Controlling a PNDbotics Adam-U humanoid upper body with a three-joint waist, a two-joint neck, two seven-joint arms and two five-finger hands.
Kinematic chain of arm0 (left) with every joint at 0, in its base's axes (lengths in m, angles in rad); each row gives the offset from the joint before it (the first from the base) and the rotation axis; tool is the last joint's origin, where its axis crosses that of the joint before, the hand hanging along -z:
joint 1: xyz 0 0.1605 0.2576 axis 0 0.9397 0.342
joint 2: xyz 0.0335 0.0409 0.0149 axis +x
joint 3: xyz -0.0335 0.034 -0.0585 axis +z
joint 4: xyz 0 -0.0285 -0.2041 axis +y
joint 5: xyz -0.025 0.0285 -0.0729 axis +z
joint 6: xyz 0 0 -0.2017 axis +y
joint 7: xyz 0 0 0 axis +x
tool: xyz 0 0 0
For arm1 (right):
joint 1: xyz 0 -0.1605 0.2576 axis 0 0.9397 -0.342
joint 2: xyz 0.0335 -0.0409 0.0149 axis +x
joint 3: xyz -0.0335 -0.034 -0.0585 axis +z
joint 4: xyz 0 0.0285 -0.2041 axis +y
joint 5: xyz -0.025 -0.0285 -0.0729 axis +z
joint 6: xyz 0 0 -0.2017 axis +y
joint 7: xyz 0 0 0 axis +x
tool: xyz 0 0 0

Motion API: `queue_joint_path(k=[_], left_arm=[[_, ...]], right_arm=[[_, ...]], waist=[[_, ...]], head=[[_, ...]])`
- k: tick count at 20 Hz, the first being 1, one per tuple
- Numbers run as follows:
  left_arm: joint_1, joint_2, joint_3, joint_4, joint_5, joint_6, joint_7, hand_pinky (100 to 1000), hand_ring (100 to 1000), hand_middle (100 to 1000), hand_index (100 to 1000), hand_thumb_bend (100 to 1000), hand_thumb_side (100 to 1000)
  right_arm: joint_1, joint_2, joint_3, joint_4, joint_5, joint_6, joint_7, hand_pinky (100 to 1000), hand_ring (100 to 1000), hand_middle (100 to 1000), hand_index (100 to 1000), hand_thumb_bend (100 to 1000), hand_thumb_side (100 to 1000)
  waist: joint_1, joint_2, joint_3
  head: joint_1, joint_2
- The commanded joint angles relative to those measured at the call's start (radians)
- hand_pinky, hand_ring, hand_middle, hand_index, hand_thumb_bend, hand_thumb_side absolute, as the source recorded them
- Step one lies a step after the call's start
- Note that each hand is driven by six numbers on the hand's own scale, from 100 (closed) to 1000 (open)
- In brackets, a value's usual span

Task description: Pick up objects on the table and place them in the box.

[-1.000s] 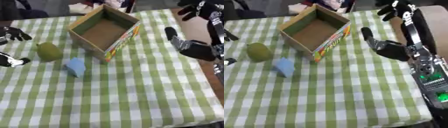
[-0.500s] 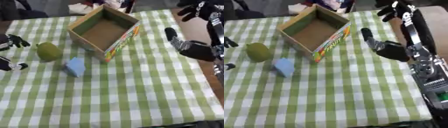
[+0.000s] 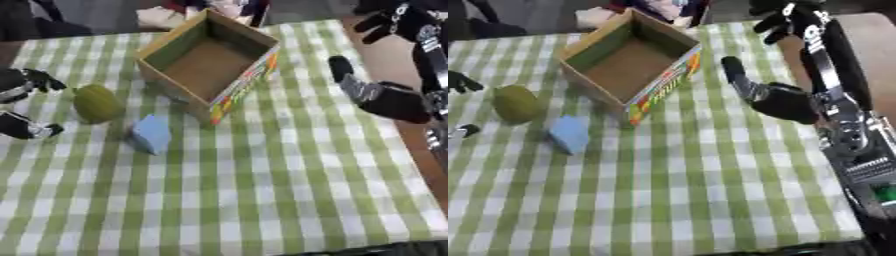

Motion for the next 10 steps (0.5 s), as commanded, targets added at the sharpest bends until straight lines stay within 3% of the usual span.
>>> queue_joint_path(k=[1, 6, 10], left_arm=[[-0.046, -0.017, -0.002, 0.049, -0.049, -0.007, -0.01, 741, 778, 777, 895, 427, 346], [-0.091, -0.081, 0.007, 0.119, -0.135, -0.012, 0.044, 740, 777, 781, 892, 413, 347], [-0.114, -0.113, 0.018, 0.139, -0.206, 0.003, 0.108, 714, 742, 749, 853, 404, 286]], right_arm=[[-0.011, -0.014, -0.006, -0.008, -0.007, 0.0, 0.002, 579, 670, 719, 852, 310, 375], [-0.013, -0.01, -0.005, -0.009, -0.009, -0.001, 0.004, 579, 669, 719, 851, 303, 373], [-0.012, -0.009, -0.005, -0.008, -0.01, 0.0, 0.004, 579, 668, 717, 851, 309, 376]], waist=[[-0.002, -0.018, -0.001], [-0.007, -0.016, -0.002], [-0.01, -0.014, -0.002]], head=[[0.002, -0.009], [0.004, -0.007], [0.006, -0.006]])
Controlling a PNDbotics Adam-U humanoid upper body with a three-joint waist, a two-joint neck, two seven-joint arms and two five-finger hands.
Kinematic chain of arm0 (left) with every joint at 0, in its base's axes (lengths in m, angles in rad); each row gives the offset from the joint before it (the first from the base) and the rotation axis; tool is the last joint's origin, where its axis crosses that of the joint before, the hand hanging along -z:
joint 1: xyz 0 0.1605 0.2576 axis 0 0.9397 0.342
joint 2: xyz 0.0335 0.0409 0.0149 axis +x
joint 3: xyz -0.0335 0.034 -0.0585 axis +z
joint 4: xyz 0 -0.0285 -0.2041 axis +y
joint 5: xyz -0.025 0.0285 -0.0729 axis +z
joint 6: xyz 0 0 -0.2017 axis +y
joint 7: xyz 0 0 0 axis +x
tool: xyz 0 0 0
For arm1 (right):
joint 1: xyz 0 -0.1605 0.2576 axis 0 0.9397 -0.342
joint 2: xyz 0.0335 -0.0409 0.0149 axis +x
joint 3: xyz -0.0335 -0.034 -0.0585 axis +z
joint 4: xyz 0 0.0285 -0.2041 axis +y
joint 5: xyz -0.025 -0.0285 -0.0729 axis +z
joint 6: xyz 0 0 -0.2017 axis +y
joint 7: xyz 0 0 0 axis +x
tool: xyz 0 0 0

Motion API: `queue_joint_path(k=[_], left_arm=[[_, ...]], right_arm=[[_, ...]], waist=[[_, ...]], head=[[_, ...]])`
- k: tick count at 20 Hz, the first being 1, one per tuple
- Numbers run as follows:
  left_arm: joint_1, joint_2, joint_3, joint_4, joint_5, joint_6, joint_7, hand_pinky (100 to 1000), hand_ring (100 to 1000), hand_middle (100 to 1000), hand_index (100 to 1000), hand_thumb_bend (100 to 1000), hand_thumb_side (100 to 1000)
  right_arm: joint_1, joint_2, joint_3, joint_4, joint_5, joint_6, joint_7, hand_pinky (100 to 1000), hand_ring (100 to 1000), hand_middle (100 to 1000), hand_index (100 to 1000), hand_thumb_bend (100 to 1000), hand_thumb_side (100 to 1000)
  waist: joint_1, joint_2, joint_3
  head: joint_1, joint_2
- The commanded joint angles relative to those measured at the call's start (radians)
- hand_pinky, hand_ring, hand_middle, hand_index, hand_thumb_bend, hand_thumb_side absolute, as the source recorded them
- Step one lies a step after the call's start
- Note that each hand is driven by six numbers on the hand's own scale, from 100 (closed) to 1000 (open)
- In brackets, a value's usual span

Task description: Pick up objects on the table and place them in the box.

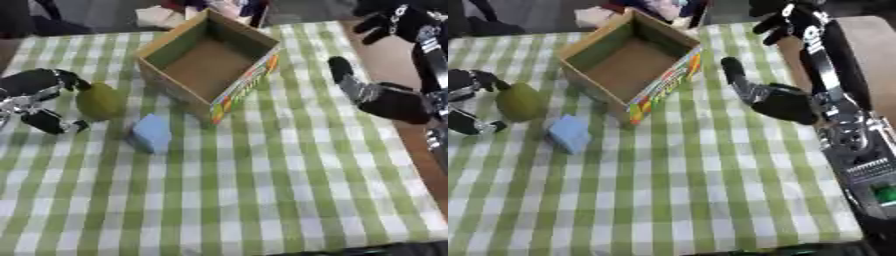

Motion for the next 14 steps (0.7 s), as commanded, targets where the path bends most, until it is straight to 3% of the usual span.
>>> queue_joint_path(k=[1, 4, 7, 14], left_arm=[[-0.031, -0.002, 0.025, -0.005, -0.057, 0.022, 0.053, 687, 707, 719, 828, 393, 270], [-0.036, -0.016, 0.032, -0.016, -0.114, 0.053, 0.11, 600, 594, 601, 732, 341, 218], [-0.036, -0.025, 0.043, -0.031, -0.17, 0.066, 0.166, 516, 466, 464, 576, 267, 174], [-0.026, -0.018, 0.071, -0.11, -0.166, 0.117, 0.295, 385, 353, 338, 420, 206, 136]], right_arm=[[-0.011, -0.009, -0.005, -0.008, -0.009, -0.001, 0.002, 579, 668, 717, 851, 309, 376], [-0.012, -0.008, -0.005, -0.008, -0.009, -0.001, 0.002, 578, 667, 717, 851, 308, 377], [-0.011, -0.007, -0.005, -0.007, -0.01, -0.001, 0.002, 578, 666, 716, 851, 306, 378], [-0.011, -0.008, -0.006, -0.007, -0.009, 0.0, 0.001, 578, 665, 716, 851, 303, 380]], waist=[[-0.002, -0.014, -0.001], [-0.003, -0.012, -0.001], [-0.003, -0.01, -0.001], [-0.001, -0.008, 0.0]], head=[[0.004, -0.006], [0.004, -0.006], [0.003, -0.005], [-0.001, -0.005]])
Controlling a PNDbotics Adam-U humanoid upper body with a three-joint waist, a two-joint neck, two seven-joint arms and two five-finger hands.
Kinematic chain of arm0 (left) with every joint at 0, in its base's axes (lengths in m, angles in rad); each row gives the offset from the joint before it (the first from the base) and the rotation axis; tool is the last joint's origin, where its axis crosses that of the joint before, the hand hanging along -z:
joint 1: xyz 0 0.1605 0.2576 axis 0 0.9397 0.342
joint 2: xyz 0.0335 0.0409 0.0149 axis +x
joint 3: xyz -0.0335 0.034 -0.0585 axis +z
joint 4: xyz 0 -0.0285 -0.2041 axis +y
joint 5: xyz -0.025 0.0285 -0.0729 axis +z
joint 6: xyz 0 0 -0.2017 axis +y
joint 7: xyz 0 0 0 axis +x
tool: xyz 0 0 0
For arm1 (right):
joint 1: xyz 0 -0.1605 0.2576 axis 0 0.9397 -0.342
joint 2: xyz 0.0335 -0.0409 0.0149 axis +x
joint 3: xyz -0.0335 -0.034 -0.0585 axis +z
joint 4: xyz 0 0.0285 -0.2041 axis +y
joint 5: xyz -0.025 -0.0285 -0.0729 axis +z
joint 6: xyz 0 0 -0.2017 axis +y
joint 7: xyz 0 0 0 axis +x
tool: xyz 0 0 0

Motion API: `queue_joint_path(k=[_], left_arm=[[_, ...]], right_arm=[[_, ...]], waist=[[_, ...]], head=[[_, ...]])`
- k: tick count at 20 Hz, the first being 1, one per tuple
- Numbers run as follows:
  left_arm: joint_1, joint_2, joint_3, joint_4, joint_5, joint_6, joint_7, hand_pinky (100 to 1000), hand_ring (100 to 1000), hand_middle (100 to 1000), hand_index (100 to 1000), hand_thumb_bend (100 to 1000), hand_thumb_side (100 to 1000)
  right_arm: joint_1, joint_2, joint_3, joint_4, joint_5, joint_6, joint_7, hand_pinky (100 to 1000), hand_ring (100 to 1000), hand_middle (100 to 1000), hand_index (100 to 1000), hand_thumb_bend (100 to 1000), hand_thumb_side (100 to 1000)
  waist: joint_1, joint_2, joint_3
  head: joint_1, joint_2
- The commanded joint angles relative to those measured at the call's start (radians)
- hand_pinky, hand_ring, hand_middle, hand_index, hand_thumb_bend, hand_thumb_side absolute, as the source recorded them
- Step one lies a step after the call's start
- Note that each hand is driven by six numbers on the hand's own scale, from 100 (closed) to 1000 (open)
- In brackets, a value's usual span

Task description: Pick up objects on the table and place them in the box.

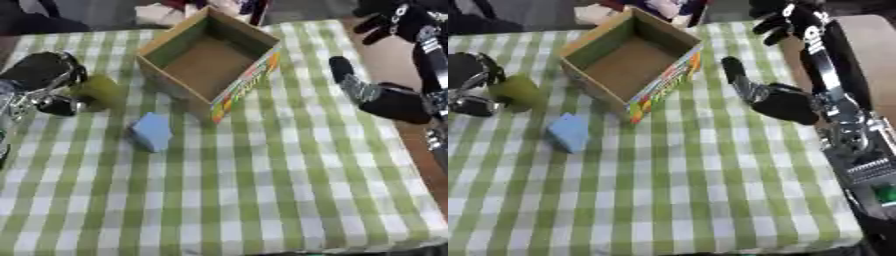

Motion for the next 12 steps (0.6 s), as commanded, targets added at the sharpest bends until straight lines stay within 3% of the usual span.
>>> queue_joint_path(k=[1, 12], left_arm=[[-0.011, 0.033, 0.023, -0.058, 0.018, 0.027, 0.062, 366, 338, 319, 399, 197, 134], [0.01, 0.097, 0.011, -0.184, 0.113, 0.043, 0.24, 400, 351, 324, 391, 183, 131]], right_arm=[[-0.011, -0.009, -0.006, -0.007, -0.008, -0.001, 0.001, 578, 665, 716, 851, 303, 381], [-0.011, -0.011, -0.006, -0.005, -0.008, -0.001, 0.003, 578, 666, 716, 852, 301, 382]], waist=[[0.001, -0.015, 0.001], [0.006, -0.019, -0.005]], head=[[-0.001, -0.006], [-0.002, -0.012]])
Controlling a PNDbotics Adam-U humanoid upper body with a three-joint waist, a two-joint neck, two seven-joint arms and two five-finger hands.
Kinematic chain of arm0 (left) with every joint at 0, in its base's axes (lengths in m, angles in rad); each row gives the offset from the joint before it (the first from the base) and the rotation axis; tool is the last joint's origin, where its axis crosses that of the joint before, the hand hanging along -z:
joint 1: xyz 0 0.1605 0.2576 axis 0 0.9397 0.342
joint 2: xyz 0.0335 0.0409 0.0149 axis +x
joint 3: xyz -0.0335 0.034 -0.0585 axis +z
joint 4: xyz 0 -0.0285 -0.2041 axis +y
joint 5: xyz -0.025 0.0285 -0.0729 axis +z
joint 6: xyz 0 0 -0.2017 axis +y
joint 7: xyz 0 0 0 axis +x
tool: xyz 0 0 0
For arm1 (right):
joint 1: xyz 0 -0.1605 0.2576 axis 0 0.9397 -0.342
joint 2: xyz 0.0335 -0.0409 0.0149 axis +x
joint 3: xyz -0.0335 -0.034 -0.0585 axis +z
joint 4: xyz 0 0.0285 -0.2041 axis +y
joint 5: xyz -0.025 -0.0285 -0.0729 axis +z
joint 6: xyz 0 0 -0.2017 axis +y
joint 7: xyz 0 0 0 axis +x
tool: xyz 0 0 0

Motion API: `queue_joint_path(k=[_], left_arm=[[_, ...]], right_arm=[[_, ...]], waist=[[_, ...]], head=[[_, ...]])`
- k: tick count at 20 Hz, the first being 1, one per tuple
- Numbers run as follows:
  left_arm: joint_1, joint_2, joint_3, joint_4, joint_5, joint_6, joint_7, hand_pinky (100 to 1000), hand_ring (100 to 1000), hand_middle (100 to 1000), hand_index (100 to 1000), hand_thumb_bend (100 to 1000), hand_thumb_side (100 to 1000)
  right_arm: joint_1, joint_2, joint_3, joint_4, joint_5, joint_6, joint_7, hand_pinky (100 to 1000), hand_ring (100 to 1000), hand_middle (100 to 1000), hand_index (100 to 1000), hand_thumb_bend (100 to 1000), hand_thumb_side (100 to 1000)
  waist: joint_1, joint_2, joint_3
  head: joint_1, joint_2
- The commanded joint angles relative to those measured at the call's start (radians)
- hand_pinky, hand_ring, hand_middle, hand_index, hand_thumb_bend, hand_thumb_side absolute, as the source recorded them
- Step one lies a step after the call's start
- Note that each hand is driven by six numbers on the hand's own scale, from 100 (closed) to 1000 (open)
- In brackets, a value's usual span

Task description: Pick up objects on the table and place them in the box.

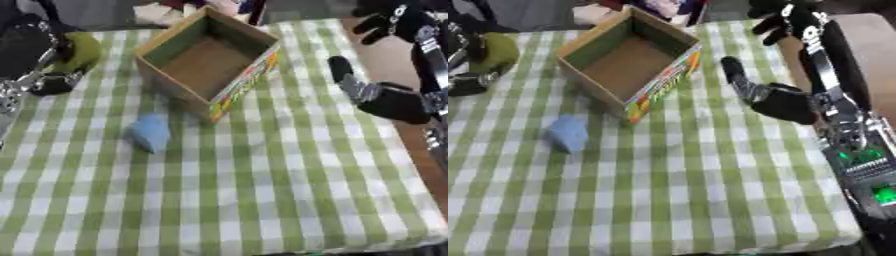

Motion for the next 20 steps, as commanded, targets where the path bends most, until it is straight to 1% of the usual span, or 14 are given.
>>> queue_joint_path(k=[1, 3, 5, 7, 10, 13, 17, 18, 19, 20], left_arm=[[-0.022, 0.063, 0.012, -0.075, 0.043, 0.009, 0.029, 400, 350, 324, 389, 179, 129], [-0.036, 0.069, 0.015, -0.109, 0.077, 0.02, 0.027, 401, 348, 325, 385, 175, 126], [-0.075, 0.06, 0.01, -0.13, 0.105, 0.024, 0.017, 403, 349, 326, 384, 169, 125], [-0.117, 0.042, -0.001, -0.127, 0.12, 0.021, 0.001, 405, 351, 329, 385, 164, 127], [-0.188, -0.014, -0.021, -0.082, 0.121, 0.009, -0.02, 414, 359, 338, 394, 157, 139], [-0.256, -0.081, -0.047, -0.015, 0.084, -0.017, -0.047, 445, 388, 365, 428, 167, 158], [-0.317, -0.161, -0.066, 0.089, 0.021, -0.045, -0.095, 523, 478, 471, 551, 218, 203], [-0.328, -0.178, -0.068, 0.115, 0.004, -0.049, -0.105, 563, 532, 531, 623, 261, 241], [-0.336, -0.193, -0.068, 0.14, -0.013, -0.052, -0.113, 597, 578, 581, 675, 299, 270], [-0.342, -0.205, -0.069, 0.162, -0.029, -0.055, -0.122, 634, 635, 648, 738, 375, 333]], right_arm=[[-0.011, -0.011, -0.006, -0.005, -0.008, -0.002, 0.002, 579, 666, 716, 852, 301, 381], [-0.011, -0.011, -0.005, -0.005, -0.009, -0.002, 0.003, 579, 666, 716, 851, 301, 381], [-0.01, -0.011, -0.002, -0.004, -0.009, -0.003, 0.004, 579, 666, 716, 852, 300, 382], [-0.011, -0.009, 0.0, -0.004, -0.011, -0.004, 0.007, 579, 666, 715, 852, 300, 382], [-0.013, -0.006, 0.004, -0.004, -0.013, -0.005, 0.011, 579, 666, 715, 852, 301, 382], [-0.016, -0.002, 0.009, -0.004, -0.016, -0.007, 0.016, 579, 666, 714, 852, 301, 381], [-0.023, 0.004, 0.015, -0.005, -0.02, -0.009, 0.023, 579, 666, 714, 853, 300, 382], [-0.025, 0.005, 0.017, -0.005, -0.021, -0.01, 0.025, 579, 666, 714, 853, 299, 382], [-0.027, 0.007, 0.018, -0.006, -0.022, -0.011, 0.027, 579, 666, 714, 853, 298, 382], [-0.029, 0.008, 0.019, -0.006, -0.023, -0.011, 0.029, 580, 666, 714, 853, 298, 382]], waist=[[0.002, -0.019, -0.001], [0.004, -0.02, -0.001], [0.005, -0.023, -0.002], [0.005, -0.026, -0.005], [0.004, -0.028, -0.016], [0.003, -0.027, -0.034], [0.003, -0.026, -0.054], [0.002, -0.025, -0.058], [0.002, -0.025, -0.062], [0.001, -0.024, -0.066]], head=[[-0.002, -0.012], [-0.002, -0.012], [-0.001, -0.011], [0.0, -0.01], [0.005, -0.012], [0.01, -0.014], [0.016, -0.016], [0.018, -0.017], [0.019, -0.018], [0.02, -0.019]])
